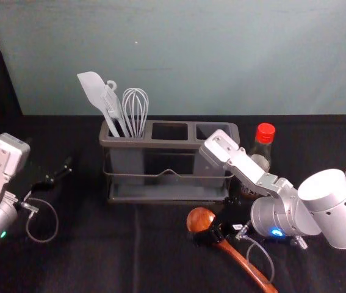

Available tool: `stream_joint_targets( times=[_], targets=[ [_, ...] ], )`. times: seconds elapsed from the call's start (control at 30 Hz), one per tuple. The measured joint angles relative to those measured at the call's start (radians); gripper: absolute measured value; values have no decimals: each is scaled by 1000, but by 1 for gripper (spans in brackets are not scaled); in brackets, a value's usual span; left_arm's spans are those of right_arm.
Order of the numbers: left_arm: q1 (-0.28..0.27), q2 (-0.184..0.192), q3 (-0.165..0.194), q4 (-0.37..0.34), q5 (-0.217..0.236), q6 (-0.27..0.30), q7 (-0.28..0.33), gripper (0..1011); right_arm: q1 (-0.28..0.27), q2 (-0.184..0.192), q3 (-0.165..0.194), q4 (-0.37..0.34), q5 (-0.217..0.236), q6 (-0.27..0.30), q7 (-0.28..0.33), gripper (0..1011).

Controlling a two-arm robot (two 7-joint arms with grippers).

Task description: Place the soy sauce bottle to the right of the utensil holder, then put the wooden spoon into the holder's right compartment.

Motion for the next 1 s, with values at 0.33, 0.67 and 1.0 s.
stream_joint_targets(
  times=[0.33,0.67,1.0],
  targets=[
    [0,0,0,0,0,0,0,1012,-1,-12,3,22,-20,-4,17,1003],
    [0,0,0,0,0,0,0,1012,-4,-27,8,42,-36,-25,36,1003],
    [0,0,0,0,0,0,0,1012,-4,-25,6,40,-34,-21,35,1003]
  ],
)
